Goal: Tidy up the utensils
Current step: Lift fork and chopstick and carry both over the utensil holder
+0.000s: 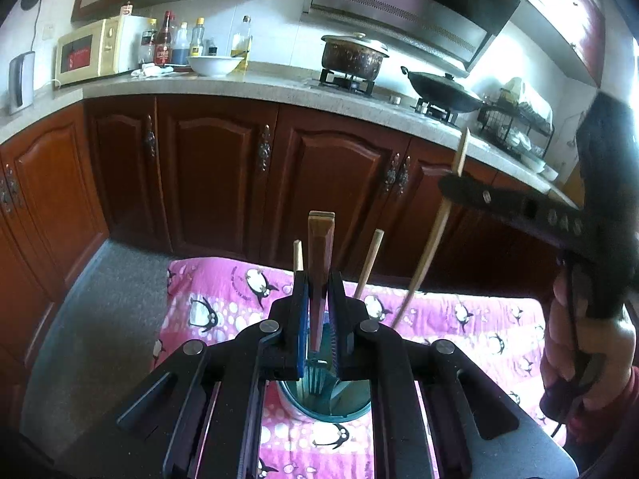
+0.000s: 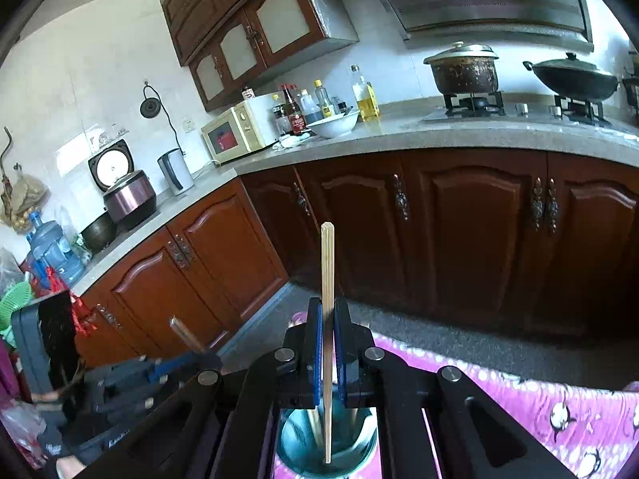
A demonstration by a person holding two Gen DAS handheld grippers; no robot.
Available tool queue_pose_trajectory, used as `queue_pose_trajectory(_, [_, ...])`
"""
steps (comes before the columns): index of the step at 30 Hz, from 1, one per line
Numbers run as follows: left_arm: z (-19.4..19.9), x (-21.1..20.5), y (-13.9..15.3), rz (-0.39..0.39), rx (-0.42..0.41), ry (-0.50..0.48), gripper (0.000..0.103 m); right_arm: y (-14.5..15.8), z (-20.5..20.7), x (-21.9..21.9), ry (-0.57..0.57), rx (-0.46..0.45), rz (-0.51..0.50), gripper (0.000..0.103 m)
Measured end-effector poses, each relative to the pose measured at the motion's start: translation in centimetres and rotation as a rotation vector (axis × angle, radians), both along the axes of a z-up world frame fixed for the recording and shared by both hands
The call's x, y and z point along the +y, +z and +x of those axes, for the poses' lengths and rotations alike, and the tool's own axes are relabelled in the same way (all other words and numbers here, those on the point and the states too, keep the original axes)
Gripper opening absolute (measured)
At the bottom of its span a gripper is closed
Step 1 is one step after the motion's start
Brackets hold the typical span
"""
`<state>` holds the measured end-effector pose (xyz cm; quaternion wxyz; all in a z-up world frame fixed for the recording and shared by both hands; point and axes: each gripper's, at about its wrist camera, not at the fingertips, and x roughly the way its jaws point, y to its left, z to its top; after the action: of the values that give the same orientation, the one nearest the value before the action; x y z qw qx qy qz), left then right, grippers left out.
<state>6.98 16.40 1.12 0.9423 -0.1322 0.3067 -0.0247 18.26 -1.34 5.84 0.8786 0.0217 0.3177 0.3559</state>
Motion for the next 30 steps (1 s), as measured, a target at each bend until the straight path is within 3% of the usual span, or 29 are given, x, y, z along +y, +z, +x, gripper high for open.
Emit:
queue_pose_trajectory(9, [0.6, -0.7, -2.4, 0.025, 0.037, -0.016, 0.008, -3.1, 1.4, 2.6, -0.036, -0.043, -0.041, 0.005])
queue_pose_trajectory(21, [1.2, -0.9, -6.3, -0.006, 0.104, 0.011, 0.008, -8.9, 1.9, 2.7, 0.007, 0.096, -0.089, 0.005])
queue_pose_trajectory(30, [1.1, -0.9, -6.9, -0.018, 0.113, 0.03, 0.008, -10.4, 2.2, 2.1, 0.019, 0.157, -0.104, 0.006])
